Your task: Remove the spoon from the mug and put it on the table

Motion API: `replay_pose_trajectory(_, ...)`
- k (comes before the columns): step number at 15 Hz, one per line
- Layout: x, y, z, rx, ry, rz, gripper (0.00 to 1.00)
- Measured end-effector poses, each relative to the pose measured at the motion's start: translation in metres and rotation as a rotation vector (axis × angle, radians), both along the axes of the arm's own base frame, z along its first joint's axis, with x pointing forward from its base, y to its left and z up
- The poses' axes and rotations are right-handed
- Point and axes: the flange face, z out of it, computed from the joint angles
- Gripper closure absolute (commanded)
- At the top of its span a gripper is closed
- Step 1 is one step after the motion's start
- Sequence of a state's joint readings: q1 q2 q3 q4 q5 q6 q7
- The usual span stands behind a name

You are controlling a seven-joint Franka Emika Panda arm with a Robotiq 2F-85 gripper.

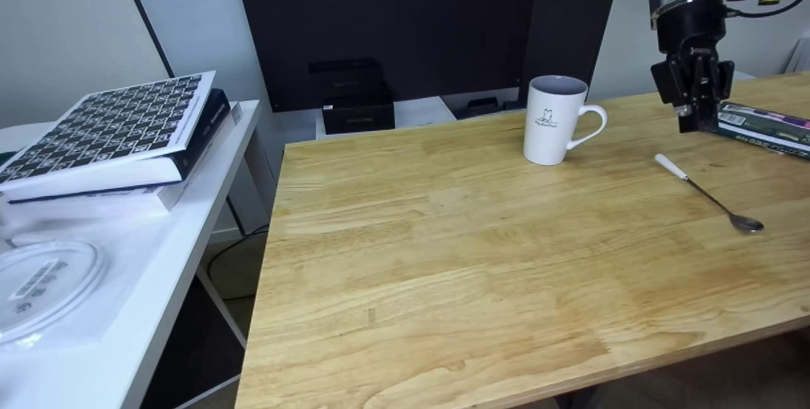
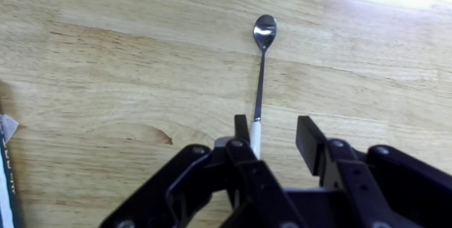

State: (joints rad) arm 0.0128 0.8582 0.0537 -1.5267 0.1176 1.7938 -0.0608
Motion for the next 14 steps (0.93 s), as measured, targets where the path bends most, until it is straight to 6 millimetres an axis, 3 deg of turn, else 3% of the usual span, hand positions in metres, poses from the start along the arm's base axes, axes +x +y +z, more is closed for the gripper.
replay_pose_trajectory(4, 0.015, 0.016, 0.019, -0.006, -0.081, 0.027, 0.02)
replay_pose_trajectory(9, 0.04, 0.056, 0.076, -0.07, -0.358, 0.099, 0.0)
replay_pose_trajectory(14, 0.035, 0.075, 0.114, -0.095, -0.543, 0.118, 0.0)
